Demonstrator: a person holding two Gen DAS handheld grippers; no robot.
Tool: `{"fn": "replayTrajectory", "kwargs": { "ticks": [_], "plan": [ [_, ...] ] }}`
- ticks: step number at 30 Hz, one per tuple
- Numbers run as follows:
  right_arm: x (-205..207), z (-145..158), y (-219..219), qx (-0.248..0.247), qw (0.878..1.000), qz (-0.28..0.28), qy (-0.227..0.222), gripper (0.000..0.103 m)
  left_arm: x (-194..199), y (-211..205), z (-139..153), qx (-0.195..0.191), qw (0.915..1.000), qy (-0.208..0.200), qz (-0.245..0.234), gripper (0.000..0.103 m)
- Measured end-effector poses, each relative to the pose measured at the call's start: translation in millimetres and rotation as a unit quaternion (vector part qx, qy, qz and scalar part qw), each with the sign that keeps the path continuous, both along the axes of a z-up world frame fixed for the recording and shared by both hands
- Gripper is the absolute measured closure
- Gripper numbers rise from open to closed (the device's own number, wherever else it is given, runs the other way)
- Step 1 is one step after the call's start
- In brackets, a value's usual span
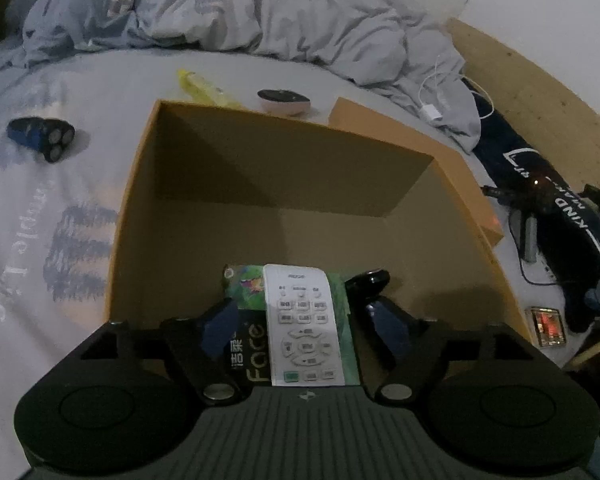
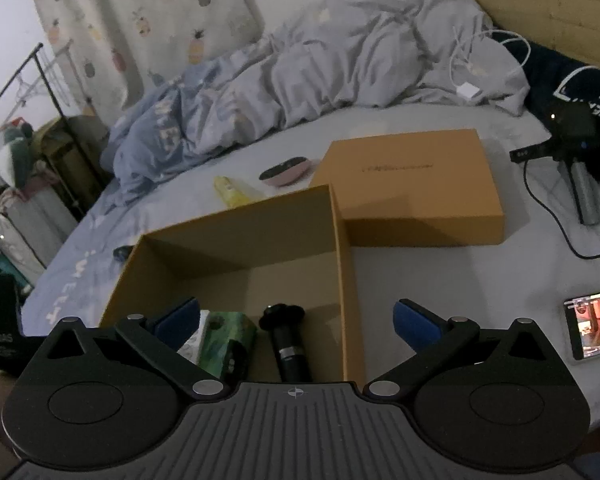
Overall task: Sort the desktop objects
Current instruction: 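Lower the remote into the box and open the left gripper, then move the right gripper toward the yellow spray bottle on the sheet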
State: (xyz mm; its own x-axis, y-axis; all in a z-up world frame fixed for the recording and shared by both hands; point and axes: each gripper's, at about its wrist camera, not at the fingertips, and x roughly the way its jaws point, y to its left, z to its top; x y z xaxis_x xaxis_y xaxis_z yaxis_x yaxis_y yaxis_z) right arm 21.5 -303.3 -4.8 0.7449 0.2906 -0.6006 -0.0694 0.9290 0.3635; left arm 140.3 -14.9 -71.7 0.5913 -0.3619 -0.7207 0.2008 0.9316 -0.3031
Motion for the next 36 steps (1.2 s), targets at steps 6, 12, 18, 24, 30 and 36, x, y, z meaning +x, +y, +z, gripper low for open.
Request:
{"fn": "replayTrajectory", "kwargs": {
  "ticks": [6, 12, 18, 24, 30, 36],
  "plan": [
    [-6, 8, 3, -0.007, 1.000, 0.001, -0.006, 0.000, -7, 0, 12, 0.004, 0.9996, -0.025, 0.009, 0.001],
    [-10, 15, 12, -0.015, 1.000, 0.007, -0.012, 0.000, -16, 6, 24, -0.006, 0.9987, -0.048, 0.012, 0.000],
    [-13, 23, 27, -0.029, 0.999, 0.025, -0.015, 0.000, -27, 18, 33, -0.008, 0.9976, -0.065, 0.023, 0.000],
    [-14, 35, 46, -0.047, 0.998, 0.045, -0.024, 0.000, -33, 36, 40, -0.015, 0.9958, -0.076, 0.048, 0.000],
    [-9, 48, 64, -0.057, 0.996, 0.063, -0.033, 0.000, -38, 51, 48, -0.009, 0.9935, -0.092, 0.067, 0.000],
    [0, 60, 82, -0.069, 0.993, 0.083, -0.044, 0.000, -40, 70, 56, 0.002, 0.9883, -0.114, 0.101, 0.000]
  ]
}}
